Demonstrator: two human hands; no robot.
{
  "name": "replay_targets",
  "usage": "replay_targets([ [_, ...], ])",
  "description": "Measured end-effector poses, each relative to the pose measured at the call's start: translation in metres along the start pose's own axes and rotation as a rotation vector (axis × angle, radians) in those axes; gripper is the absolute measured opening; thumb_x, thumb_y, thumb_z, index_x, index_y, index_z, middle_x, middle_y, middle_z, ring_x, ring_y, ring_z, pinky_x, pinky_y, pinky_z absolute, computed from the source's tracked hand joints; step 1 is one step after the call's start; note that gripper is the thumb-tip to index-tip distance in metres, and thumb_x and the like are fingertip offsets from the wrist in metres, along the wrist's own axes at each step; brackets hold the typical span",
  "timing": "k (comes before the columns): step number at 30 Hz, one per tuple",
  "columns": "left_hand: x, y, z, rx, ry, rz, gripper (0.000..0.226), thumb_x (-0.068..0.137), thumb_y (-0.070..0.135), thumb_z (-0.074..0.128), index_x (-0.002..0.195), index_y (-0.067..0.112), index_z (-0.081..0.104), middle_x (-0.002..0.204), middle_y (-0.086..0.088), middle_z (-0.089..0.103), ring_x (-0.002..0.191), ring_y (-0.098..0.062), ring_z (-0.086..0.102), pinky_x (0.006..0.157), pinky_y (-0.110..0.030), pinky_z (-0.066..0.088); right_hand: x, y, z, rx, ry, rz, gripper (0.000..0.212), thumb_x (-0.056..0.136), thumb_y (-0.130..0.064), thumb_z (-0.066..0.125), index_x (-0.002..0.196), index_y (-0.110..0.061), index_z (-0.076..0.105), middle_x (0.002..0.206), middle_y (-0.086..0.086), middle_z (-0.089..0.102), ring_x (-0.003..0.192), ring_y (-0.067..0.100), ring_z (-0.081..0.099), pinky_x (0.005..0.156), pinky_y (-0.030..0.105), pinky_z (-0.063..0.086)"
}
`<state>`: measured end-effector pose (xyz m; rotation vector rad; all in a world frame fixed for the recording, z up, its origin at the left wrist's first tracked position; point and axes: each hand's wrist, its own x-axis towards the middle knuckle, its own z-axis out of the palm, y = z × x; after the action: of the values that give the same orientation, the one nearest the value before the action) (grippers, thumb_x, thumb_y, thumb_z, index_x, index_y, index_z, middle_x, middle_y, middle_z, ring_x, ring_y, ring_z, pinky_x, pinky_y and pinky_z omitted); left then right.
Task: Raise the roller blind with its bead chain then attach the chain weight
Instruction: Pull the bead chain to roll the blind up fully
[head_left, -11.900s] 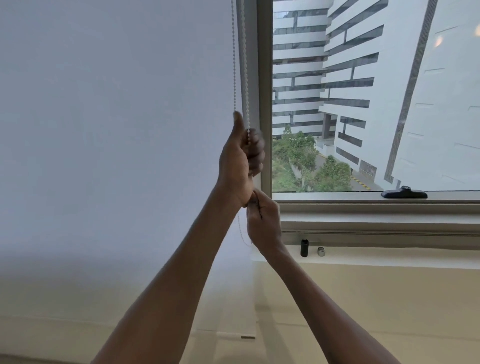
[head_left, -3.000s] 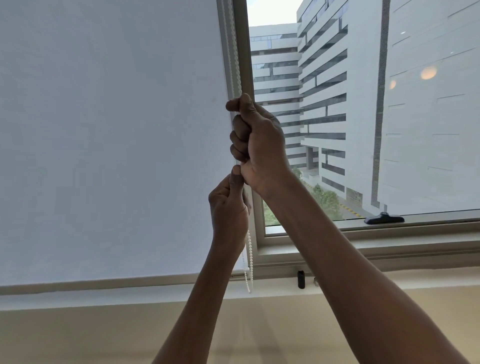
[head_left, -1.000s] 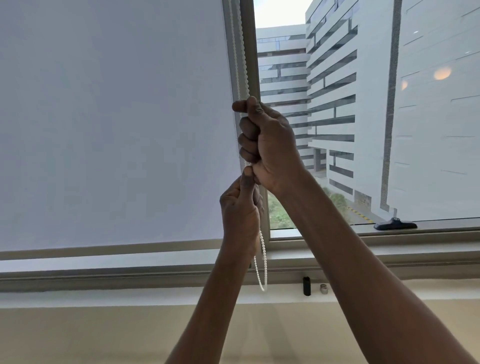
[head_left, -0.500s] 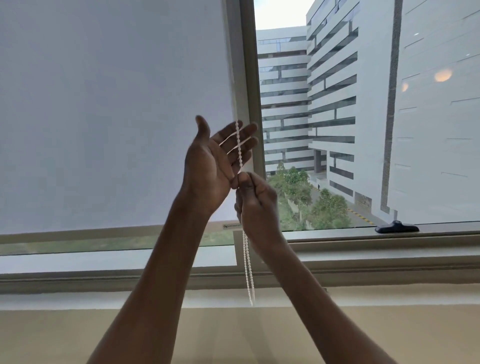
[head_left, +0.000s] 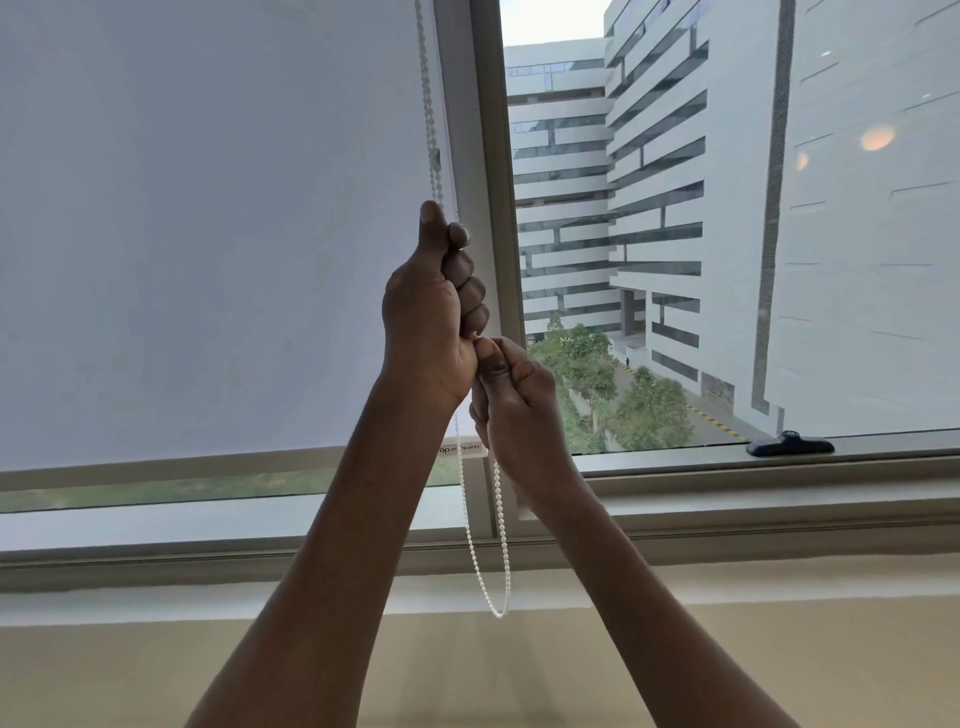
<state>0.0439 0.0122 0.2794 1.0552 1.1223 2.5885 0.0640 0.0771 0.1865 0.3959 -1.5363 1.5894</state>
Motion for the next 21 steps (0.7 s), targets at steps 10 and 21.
replay_targets([
  [10, -0.032, -0.033, 0.000, 0.214, 0.139, 0.265, 0.048, 0.100, 0.036, 0.050, 0.054, 0.024, 0.061, 0.045, 0.009, 0.041, 0.041, -0.007, 0.037, 0.043, -0.021, 0.031, 0.039, -0.053, -0.010, -0.009, -0.086, 0.034, 0.028, 0.104, -0.016, 0.039, 0.101, -0.005, 0.064, 0.082, 0.014, 0.061, 0.079, 0.021, 0.058, 0.074, 0.033, 0.045],
  [21, -0.062, -0.076, -0.030, 0.231, 0.101, 0.132, 0.056, 0.103, 0.028, 0.045, 0.047, 0.025, 0.044, 0.041, 0.011, 0.025, 0.038, -0.007, 0.018, 0.041, -0.027, 0.012, 0.058, -0.062, 0.003, 0.530, -0.219, 0.311, 0.029, 0.104, -0.025, 0.042, 0.097, -0.007, 0.064, 0.049, -0.008, 0.028, 0.037, 0.003, 0.019, 0.035, 0.019, 0.015],
])
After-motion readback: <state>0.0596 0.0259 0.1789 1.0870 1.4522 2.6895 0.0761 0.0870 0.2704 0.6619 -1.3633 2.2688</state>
